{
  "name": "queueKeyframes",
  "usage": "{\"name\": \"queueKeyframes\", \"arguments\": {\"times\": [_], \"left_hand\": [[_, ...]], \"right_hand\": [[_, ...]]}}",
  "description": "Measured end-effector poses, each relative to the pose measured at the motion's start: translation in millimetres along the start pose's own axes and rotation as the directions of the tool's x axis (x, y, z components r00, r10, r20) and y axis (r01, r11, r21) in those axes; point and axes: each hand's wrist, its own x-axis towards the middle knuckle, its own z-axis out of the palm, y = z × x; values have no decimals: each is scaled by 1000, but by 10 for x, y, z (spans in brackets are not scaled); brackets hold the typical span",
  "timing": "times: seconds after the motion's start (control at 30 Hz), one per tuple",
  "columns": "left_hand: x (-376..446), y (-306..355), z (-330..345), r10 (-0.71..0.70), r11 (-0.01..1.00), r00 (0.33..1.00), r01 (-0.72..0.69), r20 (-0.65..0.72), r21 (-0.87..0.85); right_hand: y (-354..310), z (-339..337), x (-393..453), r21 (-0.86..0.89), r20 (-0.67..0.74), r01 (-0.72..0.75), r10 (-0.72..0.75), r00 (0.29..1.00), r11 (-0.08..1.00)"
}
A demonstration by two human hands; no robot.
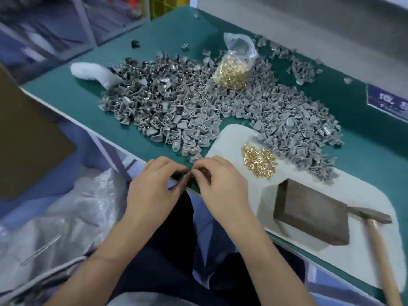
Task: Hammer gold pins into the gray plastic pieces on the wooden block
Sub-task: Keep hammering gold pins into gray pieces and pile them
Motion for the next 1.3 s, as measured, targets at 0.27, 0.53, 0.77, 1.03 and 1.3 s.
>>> {"name": "queueKeyframes", "arguments": {"times": [0.27,0.53,0.77,1.03,1.3], "left_hand": [[259,-60,49,-50,998,997,52,-63,30],[389,-29,155,-108,990,984,119,-139,73],[306,-35,180,-87,996,971,85,-222,-16],[230,191,312,224,942,925,-286,-306,-174],[413,790,639,304,918,951,-277,57,-282]], "right_hand": [[25,158,206,27,-84,-107,109,990,994],[-17,297,295,-75,-257,-168,143,956,983],[31,218,256,124,-210,-172,195,958,977],[332,-421,100,417,-203,-57,154,967,907],[965,-994,-229,143,-301,-93,132,944,985]]}}
